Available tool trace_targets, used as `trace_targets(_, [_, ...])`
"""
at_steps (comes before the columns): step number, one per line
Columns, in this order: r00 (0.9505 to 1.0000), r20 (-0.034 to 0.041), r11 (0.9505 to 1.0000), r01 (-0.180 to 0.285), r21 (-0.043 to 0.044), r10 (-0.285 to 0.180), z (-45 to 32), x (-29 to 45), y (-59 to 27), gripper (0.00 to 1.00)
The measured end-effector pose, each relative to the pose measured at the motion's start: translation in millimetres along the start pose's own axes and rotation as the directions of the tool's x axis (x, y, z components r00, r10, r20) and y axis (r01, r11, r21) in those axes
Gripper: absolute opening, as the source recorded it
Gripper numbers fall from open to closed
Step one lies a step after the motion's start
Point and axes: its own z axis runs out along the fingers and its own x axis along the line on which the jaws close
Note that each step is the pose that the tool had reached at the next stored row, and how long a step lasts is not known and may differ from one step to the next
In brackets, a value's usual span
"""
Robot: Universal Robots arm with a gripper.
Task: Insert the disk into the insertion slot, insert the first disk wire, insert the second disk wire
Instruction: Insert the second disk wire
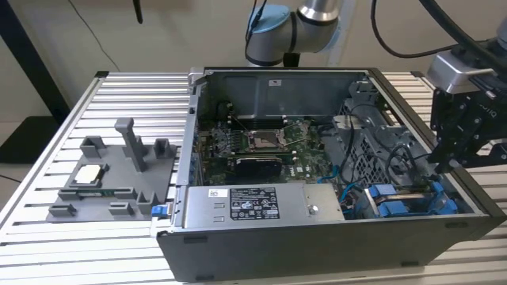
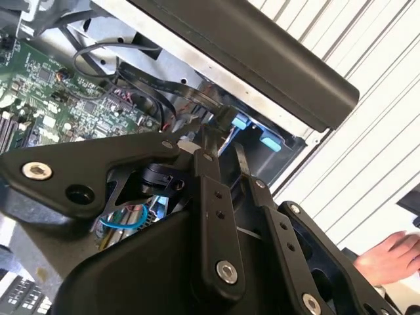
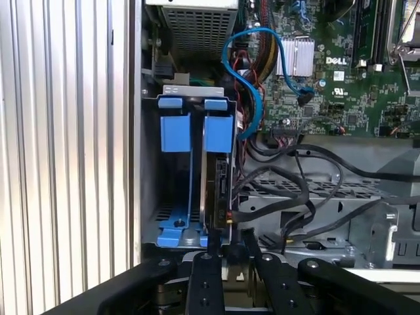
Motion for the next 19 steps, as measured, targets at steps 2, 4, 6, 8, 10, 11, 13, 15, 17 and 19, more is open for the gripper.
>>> trace_targets(2, [1.0000,0.0000,1.0000,-0.001,-0.0002,0.001,0.1,-1.4,-1.2,0.27])
trace_targets(4, [1.0000,-0.0001,1.0000,-0.002,-0.0005,0.002,0.2,-2.0,-3.1,0.27])
trace_targets(6, [1.0000,0.0001,1.0000,-0.002,-0.0011,0.002,0.3,-2.2,-5.8,0.27])
trace_targets(8, [1.0000,0.0003,1.0000,-0.004,-0.0014,0.004,0.4,-2.2,-7.3,0.27])
trace_targets(10, [0.9999,0.0079,1.0000,-0.006,-0.0023,0.006,0.8,-1.7,-8.4,0.27])
trace_targets(11, [0.9999,0.0148,1.0000,-0.007,-0.0034,0.007,1.4,-1.1,-10.1,0.27])
trace_targets(13, [0.9998,0.0209,1.0000,-0.007,-0.0044,0.007,2.3,-0.5,-14.4,0.27])
trace_targets(15, [0.9997,0.0217,0.9999,-0.008,-0.0071,0.008,2.9,-0.4,-17.2,0.27])
trace_targets(17, [0.9997,0.0219,0.9998,-0.010,-0.0148,0.010,3.5,-0.4,-17.8,0.27])
trace_targets(19, [0.9997,0.0215,0.9995,-0.015,-0.0277,0.015,4.1,-0.3,-17.8,0.27])
